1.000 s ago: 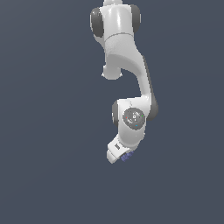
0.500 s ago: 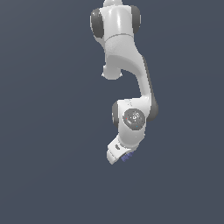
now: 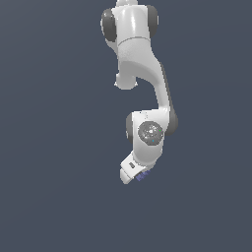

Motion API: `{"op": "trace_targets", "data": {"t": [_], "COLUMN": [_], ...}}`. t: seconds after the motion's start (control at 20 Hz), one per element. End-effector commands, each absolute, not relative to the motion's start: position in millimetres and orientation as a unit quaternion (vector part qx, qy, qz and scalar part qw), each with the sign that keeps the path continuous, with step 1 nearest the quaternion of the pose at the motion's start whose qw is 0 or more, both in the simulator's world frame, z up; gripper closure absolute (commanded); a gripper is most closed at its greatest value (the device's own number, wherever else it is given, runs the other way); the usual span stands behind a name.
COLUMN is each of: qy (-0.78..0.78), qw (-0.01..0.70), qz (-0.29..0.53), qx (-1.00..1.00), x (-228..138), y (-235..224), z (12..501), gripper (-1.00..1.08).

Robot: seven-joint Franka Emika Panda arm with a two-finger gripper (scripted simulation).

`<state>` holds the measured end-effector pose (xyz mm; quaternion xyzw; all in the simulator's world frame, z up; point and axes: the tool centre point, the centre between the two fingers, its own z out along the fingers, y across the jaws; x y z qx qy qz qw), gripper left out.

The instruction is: Pick up the object and move it to a goal position.

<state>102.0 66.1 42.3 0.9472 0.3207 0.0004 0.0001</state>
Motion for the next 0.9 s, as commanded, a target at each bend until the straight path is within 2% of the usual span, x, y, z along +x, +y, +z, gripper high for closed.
{"op": "trace_targets", "data": {"t": [0.0,0.4,0.85], "qy": [0.325,0.364,0.437], "qw": [0.001,0.004,0.01], "qz": [0.002,0.012,0.032], "qx": [0.946,0.931,0.899], "x": [101,93,80], "y": [64,49,17], "z": [47,79,142], "gripper": [1.08,1.08,1.08]}}
